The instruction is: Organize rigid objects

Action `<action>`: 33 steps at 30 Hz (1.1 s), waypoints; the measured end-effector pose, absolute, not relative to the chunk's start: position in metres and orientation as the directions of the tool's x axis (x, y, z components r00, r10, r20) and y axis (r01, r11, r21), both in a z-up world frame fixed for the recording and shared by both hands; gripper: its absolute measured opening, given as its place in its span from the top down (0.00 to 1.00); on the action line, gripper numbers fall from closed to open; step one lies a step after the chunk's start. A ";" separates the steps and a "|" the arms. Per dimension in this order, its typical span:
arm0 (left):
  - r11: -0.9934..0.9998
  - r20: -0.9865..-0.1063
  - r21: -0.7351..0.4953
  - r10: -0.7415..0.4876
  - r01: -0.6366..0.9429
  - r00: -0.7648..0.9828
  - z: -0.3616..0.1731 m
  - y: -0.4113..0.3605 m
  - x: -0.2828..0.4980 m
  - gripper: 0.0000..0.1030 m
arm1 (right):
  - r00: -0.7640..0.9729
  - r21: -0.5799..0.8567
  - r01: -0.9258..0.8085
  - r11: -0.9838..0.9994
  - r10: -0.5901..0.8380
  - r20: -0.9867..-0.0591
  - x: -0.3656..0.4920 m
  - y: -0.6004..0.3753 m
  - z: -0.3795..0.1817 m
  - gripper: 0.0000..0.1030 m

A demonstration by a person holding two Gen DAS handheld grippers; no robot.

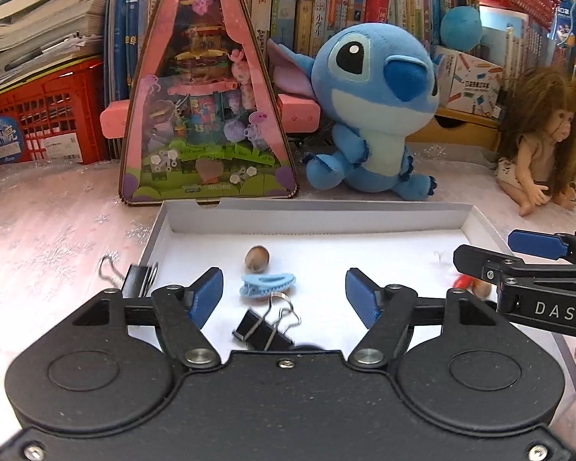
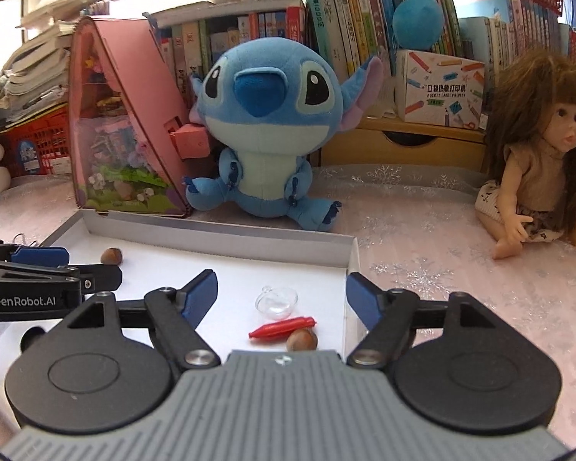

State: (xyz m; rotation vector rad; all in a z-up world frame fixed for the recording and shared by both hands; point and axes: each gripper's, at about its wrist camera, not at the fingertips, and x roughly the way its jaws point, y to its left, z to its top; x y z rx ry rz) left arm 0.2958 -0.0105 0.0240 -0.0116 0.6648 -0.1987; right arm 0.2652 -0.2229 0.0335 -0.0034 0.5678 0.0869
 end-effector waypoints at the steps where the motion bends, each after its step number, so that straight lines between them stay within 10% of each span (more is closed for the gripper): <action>1: 0.980 -0.603 -0.075 -0.192 0.185 0.774 0.024 -0.010 0.291 0.33 | 0.843 0.024 -0.089 0.996 0.089 -0.530 0.261 -0.224 0.034 0.19; 33: 0.989 -0.555 -0.112 -0.144 0.098 0.819 0.014 -0.003 0.271 0.26 | 0.861 0.069 -0.157 0.985 0.170 -0.479 0.225 -0.231 0.022 0.07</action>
